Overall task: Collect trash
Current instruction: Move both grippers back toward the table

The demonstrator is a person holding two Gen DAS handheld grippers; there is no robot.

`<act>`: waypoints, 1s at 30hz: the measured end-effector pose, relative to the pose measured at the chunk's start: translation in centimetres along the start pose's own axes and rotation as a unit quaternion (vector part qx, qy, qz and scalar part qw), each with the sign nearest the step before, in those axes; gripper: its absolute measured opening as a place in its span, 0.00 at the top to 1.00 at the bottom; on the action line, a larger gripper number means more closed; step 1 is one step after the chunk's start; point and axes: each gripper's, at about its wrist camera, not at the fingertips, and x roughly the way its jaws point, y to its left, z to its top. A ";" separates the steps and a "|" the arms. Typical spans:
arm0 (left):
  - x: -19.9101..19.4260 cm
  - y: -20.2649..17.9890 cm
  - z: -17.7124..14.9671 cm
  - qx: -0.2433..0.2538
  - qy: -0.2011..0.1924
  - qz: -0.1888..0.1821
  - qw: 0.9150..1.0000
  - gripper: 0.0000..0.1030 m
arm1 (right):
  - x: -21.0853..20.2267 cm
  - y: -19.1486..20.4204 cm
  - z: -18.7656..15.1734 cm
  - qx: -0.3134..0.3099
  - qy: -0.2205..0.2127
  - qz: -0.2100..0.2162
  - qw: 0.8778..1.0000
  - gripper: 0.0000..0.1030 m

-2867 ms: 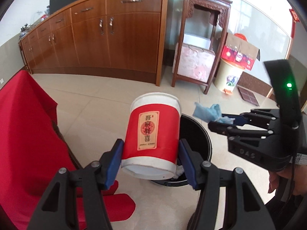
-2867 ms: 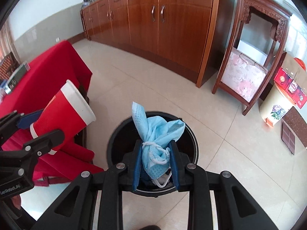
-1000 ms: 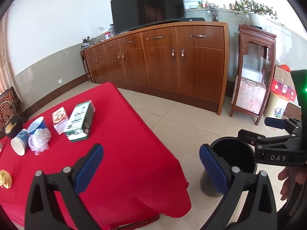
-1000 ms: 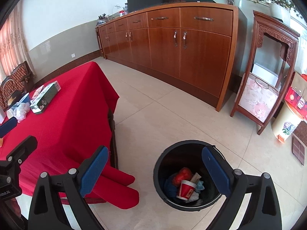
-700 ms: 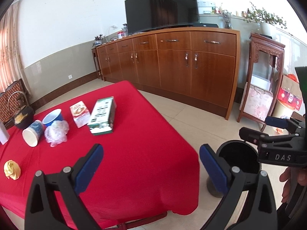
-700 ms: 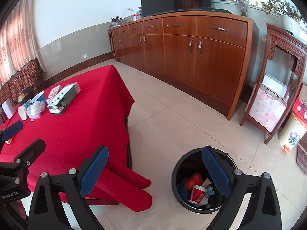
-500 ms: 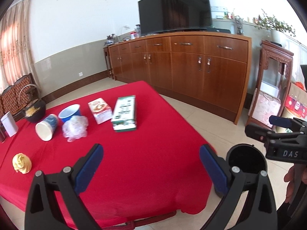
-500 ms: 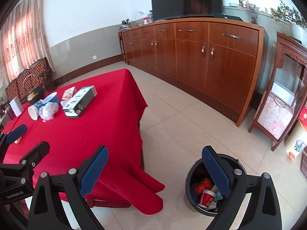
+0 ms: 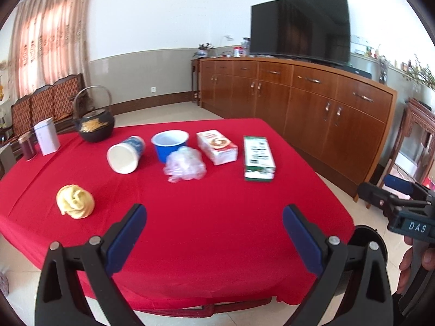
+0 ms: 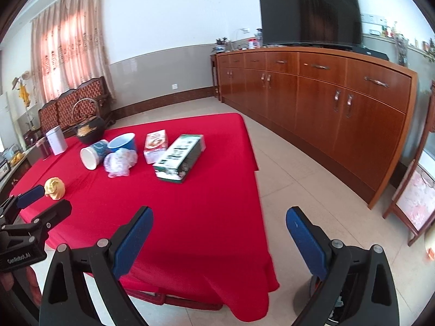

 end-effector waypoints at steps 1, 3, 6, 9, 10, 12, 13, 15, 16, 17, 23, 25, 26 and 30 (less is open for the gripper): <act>0.0 0.7 0.0 -0.002 -0.001 0.011 1.000 0.02 | 0.2 0.5 0.1 -0.003 0.000 0.003 1.000 0.04; 0.0 2.0 -0.2 -0.004 -0.003 0.035 0.999 0.02 | 0.9 2.1 0.4 -0.015 0.002 0.011 1.000 0.04; -0.1 4.3 -0.6 -0.013 -0.002 0.055 0.998 0.02 | 2.1 4.1 0.7 -0.024 0.010 0.024 0.999 0.04; -0.3 6.3 -0.8 -0.020 0.000 0.071 0.997 0.02 | 3.2 6.0 0.8 -0.033 0.024 0.041 0.998 0.04; -0.4 6.9 -0.9 -0.022 0.000 0.077 0.997 0.02 | 3.7 6.9 0.8 -0.037 0.028 0.049 0.998 0.04; -0.3 8.0 -1.0 -0.025 0.001 0.084 0.996 0.02 | 3.9 8.4 0.7 -0.042 0.023 0.056 0.997 0.04; -0.3 8.7 -1.1 -0.028 0.002 0.089 0.996 0.02 | 4.0 8.9 0.8 -0.043 0.023 0.062 0.997 0.04; -0.1 10.0 -1.3 -0.033 0.006 0.094 0.995 0.02 | 4.2 10.2 0.8 -0.048 0.022 0.071 0.996 0.04; 0.1 10.7 -1.4 -0.036 0.007 0.098 0.995 0.02 | 4.4 10.8 0.9 -0.051 0.021 0.071 0.996 0.04; 0.2 11.4 -1.5 -0.040 0.009 0.101 0.994 0.02 | 4.6 11.4 0.9 -0.054 0.021 0.074 0.996 0.04; 1.5 14.7 -2.1 -0.063 0.027 0.112 0.991 0.02 | 6.0 13.8 1.3 -0.067 0.022 0.070 0.995 0.04; 2.2 15.7 -2.2 -0.071 0.033 0.114 0.990 0.02 | 6.5 14.2 1.4 -0.070 0.023 0.070 0.995 0.04; 2.5 16.1 -2.2 -0.074 0.034 0.116 0.990 0.02 | 6.8 14.6 1.5 -0.074 0.023 0.067 0.995 0.04; 3.5 17.2 -2.4 -0.076 0.038 0.120 0.989 0.03 | 8.0 14.8 1.6 -0.074 0.029 0.054 0.995 0.04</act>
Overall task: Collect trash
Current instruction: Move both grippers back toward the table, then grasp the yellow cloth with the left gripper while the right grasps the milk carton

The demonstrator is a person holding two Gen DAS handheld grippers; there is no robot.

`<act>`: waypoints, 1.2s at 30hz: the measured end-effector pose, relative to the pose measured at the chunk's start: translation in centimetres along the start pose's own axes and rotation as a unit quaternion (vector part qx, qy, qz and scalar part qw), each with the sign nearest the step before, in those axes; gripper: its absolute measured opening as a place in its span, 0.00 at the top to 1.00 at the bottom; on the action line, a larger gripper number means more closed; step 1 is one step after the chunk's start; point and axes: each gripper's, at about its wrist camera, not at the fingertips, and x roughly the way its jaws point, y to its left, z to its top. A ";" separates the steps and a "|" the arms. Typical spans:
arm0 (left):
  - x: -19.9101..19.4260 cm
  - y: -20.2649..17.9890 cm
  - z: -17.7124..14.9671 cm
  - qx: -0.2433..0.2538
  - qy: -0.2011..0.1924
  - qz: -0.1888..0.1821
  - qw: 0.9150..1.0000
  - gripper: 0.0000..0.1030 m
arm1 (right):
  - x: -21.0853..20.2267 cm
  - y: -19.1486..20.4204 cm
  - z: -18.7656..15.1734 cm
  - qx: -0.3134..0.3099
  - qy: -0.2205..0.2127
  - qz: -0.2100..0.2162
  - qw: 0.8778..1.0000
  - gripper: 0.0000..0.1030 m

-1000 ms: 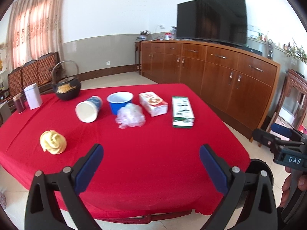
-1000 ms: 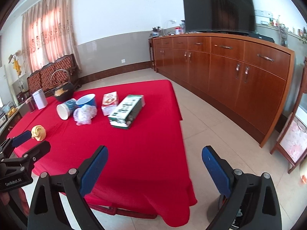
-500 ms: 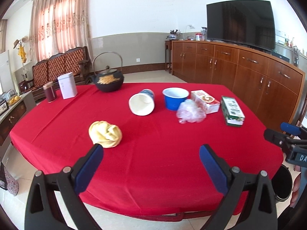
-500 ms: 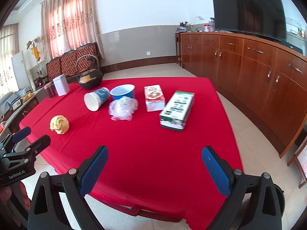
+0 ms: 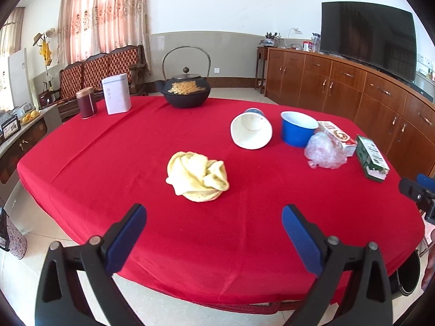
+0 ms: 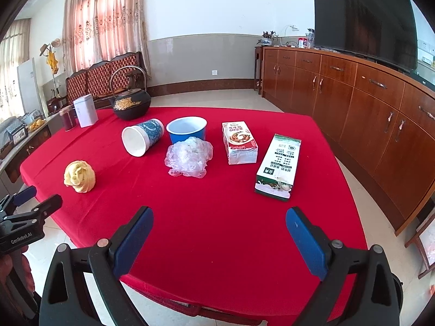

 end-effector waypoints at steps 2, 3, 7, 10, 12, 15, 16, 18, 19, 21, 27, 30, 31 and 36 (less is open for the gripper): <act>0.8 0.4 0.1 -0.005 0.004 0.001 1.000 0.04 | 0.8 -0.4 0.1 0.004 0.002 -0.012 1.000 0.04; 1.0 0.6 0.2 -0.008 0.005 0.001 1.000 0.05 | 1.0 -0.6 0.2 0.006 0.001 -0.019 1.000 0.04; 2.3 1.0 0.8 -0.012 0.006 0.001 1.000 0.07 | 2.6 -2.3 0.9 0.034 0.005 -0.041 0.999 0.04; 3.4 0.8 1.2 -0.010 0.009 0.000 1.000 0.07 | 4.0 -3.5 1.6 0.045 0.009 -0.060 0.997 0.05; 4.2 0.7 1.4 -0.008 0.012 0.001 1.000 0.07 | 5.2 -4.2 1.9 0.049 0.018 -0.071 0.996 0.05; 5.5 0.5 1.5 -0.006 0.021 -0.005 1.000 0.14 | 7.4 -5.2 2.2 0.054 0.034 -0.085 0.994 0.11; 5.9 0.5 1.6 -0.003 0.025 -0.004 1.000 0.18 | 8.0 -5.6 2.3 0.057 0.037 -0.089 0.994 0.13; 6.8 0.8 1.7 -0.004 0.036 -0.001 0.999 0.22 | 9.3 -6.3 2.5 0.068 0.044 -0.096 0.992 0.16; 7.2 1.0 1.8 -0.009 0.039 -0.001 0.999 0.23 | 9.9 -6.7 2.7 0.073 0.048 -0.096 0.992 0.17; 7.6 1.3 1.8 -0.017 0.043 -0.002 0.999 0.23 | 11.1 -7.1 2.9 0.077 0.056 -0.099 0.991 0.20; 8.4 0.7 2.1 -0.015 0.047 -0.003 0.999 0.32 | 13.1 -7.6 4.0 0.078 0.071 -0.109 0.988 0.25; 8.2 0.5 1.9 -0.013 0.044 -0.010 0.999 0.42 | 13.5 -7.8 3.9 0.076 0.085 -0.097 0.989 0.46; 8.1 0.4 1.9 -0.009 0.041 -0.011 0.999 0.45 | 13.4 -8.0 3.8 0.078 0.084 -0.095 0.989 0.46; 7.1 -0.4 2.0 -0.008 0.027 -0.020 0.999 0.48 | 11.7 -8.6 3.4 0.083 0.060 -0.087 0.991 0.46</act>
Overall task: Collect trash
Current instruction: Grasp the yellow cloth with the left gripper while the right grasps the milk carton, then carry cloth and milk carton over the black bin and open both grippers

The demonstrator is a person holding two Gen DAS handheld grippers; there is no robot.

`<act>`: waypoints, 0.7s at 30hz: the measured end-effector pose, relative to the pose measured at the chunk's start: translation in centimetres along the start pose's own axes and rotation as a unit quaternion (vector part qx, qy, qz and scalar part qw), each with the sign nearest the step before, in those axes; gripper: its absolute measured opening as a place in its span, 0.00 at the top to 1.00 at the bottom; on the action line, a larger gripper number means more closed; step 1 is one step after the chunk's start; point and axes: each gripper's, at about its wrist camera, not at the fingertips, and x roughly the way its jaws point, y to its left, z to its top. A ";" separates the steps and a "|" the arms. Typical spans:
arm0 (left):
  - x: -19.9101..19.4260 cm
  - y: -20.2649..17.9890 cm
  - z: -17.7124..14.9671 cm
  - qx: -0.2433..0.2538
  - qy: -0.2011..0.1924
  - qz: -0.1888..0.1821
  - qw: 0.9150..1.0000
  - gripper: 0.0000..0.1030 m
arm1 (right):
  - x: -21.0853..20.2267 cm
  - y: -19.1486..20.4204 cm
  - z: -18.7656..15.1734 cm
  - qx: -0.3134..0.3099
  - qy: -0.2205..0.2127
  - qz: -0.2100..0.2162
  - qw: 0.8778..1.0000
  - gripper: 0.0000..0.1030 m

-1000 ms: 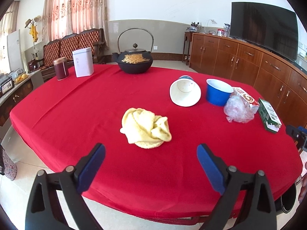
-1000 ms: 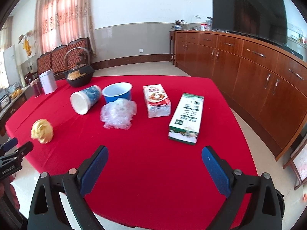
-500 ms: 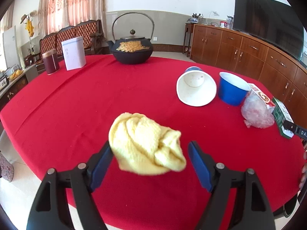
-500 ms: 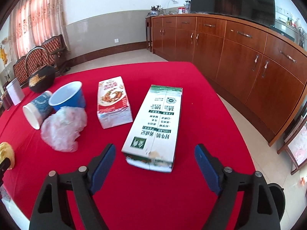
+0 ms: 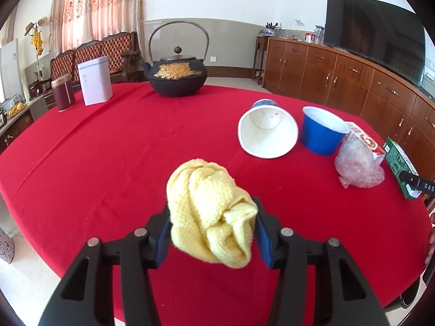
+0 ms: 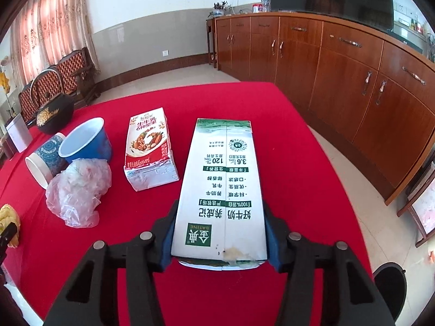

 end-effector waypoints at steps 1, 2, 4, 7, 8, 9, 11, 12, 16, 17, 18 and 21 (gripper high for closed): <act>-0.3 -0.4 0.1 0.003 -0.003 -0.004 1.000 0.48 | -0.5 -0.3 -0.1 0.001 -0.005 0.000 1.000 0.46; -0.7 -1.0 0.1 0.006 -0.005 -0.008 1.000 0.48 | -0.9 -0.5 -0.1 0.002 -0.010 0.000 1.000 0.46; -1.2 -2.0 0.3 0.014 -0.010 -0.016 1.000 0.48 | -2.2 -1.1 -0.3 0.003 -0.020 -0.002 1.000 0.46; -2.4 -3.7 0.5 0.022 -0.017 -0.030 0.999 0.48 | -4.1 -1.7 -0.7 -0.003 -0.029 -0.006 1.000 0.46; -2.9 -4.3 0.6 0.025 -0.020 -0.035 0.999 0.48 | -4.8 -1.9 -0.9 -0.006 -0.033 -0.006 0.999 0.46; -3.4 -4.8 0.6 0.028 -0.023 -0.040 0.999 0.48 | -5.5 -2.0 -1.1 -0.007 -0.037 -0.007 0.999 0.46; -4.4 -6.1 0.4 0.036 -0.027 -0.052 0.998 0.48 | -7.1 -2.3 -1.5 -0.012 -0.046 -0.012 0.999 0.46; -4.8 -6.6 0.3 0.040 -0.028 -0.056 0.997 0.48 | -8.2 -2.5 -1.8 -0.014 -0.052 -0.012 0.998 0.46; -6.3 -8.9 -0.1 0.058 -0.031 -0.076 0.995 0.48 | -11.1 -2.9 -2.9 -0.018 -0.064 -0.017 0.998 0.46; -6.6 -9.4 -0.2 0.061 -0.031 -0.081 0.994 0.48 | -11.8 -3.1 -3.1 -0.018 -0.066 -0.017 0.997 0.46; -6.9 -9.8 -0.2 0.063 -0.031 -0.086 0.994 0.48 | -12.4 -3.2 -3.3 -0.018 -0.068 -0.017 0.997 0.46; -7.7 -11.3 -0.3 0.073 -0.033 -0.100 0.992 0.48 | -14.0 -4.0 -3.7 -0.019 -0.074 -0.021 0.997 0.46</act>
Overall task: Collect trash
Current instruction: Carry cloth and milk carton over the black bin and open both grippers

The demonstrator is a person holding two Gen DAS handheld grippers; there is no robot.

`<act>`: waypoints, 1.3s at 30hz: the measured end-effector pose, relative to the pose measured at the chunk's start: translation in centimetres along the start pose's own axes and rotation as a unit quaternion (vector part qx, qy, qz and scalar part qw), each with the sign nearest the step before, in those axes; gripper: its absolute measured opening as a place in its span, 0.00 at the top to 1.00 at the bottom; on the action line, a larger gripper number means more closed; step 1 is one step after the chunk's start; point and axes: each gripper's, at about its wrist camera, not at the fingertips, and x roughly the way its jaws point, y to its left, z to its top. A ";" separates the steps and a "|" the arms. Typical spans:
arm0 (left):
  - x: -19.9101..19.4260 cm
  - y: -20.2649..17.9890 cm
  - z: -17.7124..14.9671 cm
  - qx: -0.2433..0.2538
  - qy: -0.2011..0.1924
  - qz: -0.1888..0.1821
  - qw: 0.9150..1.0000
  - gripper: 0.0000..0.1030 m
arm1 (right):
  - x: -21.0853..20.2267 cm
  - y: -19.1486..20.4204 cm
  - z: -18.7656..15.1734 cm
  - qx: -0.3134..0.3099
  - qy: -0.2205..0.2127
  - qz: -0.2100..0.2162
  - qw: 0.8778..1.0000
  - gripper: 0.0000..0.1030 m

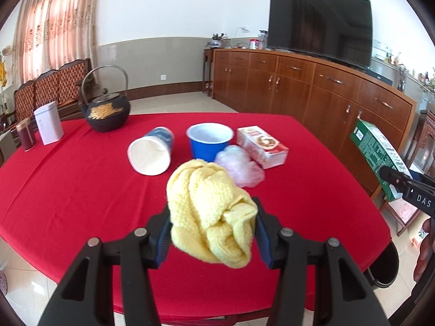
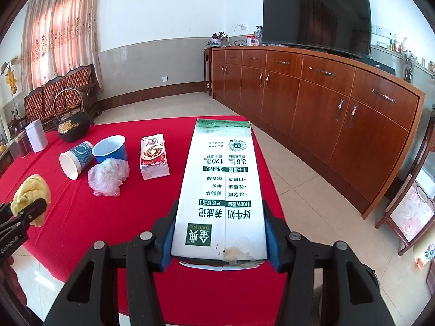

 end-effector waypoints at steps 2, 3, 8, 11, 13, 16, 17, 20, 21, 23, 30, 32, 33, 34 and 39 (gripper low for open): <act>-0.2 -1.2 0.3 0.007 -0.002 -0.011 1.000 0.48 | -1.0 -0.8 -0.2 0.003 -0.004 -0.004 1.000 0.46; -0.2 -2.0 0.5 0.013 -0.004 -0.018 1.000 0.48 | -1.5 -1.4 -0.3 0.006 -0.005 -0.007 1.000 0.46; -0.8 -4.9 1.1 0.029 -0.014 -0.047 0.998 0.48 | -3.3 -4.4 -1.0 0.027 -0.007 -0.028 0.999 0.46; -0.8 -6.4 1.2 0.037 -0.013 -0.060 0.997 0.48 | -4.0 -6.0 -1.7 0.036 -0.006 -0.041 0.998 0.46; -0.6 -7.3 1.1 0.044 -0.011 -0.069 0.997 0.48 | -4.4 -7.0 -2.1 0.041 -0.004 -0.048 0.998 0.46; -0.5 -8.7 0.9 0.054 -0.008 -0.081 0.995 0.48 | -5.0 -8.5 -2.9 0.048 -0.001 -0.059 0.997 0.46; -0.4 -9.2 1.0 0.059 -0.007 -0.085 0.995 0.48 | -5.2 -9.0 -3.1 0.051 -0.001 -0.062 0.997 0.46; -0.5 -10.9 0.9 0.070 -0.006 -0.097 0.993 0.48 | -5.7 -10.6 -3.8 0.059 0.002 -0.073 0.996 0.46; -0.5 -11.3 0.8 0.073 -0.006 -0.100 0.992 0.48 | -5.8 -11.0 -4.0 0.062 0.003 -0.076 0.995 0.46; -0.4 -12.6 0.7 0.080 -0.004 -0.109 0.991 0.48 | -6.1 -12.1 -4.5 0.067 0.004 -0.084 0.994 0.46; -0.2 -17.4 0.1 0.108 0.003 -0.142 0.984 0.48 | -7.6 -17.0 -6.4 0.090 0.009 -0.109 0.990 0.46; 0.0 -19.2 -0.2 0.120 0.008 -0.155 0.981 0.48 | -8.1 -18.7 -7.2 0.096 0.014 -0.117 0.988 0.46; 0.1 -19.9 -0.4 0.124 0.010 -0.161 0.979 0.48 | -8.4 -19.6 -7.7 0.099 0.016 -0.121 0.987 0.46; 0.3 -20.9 -0.7 0.130 0.014 -0.169 0.977 0.48 | -8.6 -20.3 -8.1 0.103 0.017 -0.125 0.987 0.46; 0.1 -25.4 -2.0 0.158 0.026 -0.205 0.966 0.48 | -9.8 -24.7 -10.8 0.124 0.031 -0.150 0.980 0.46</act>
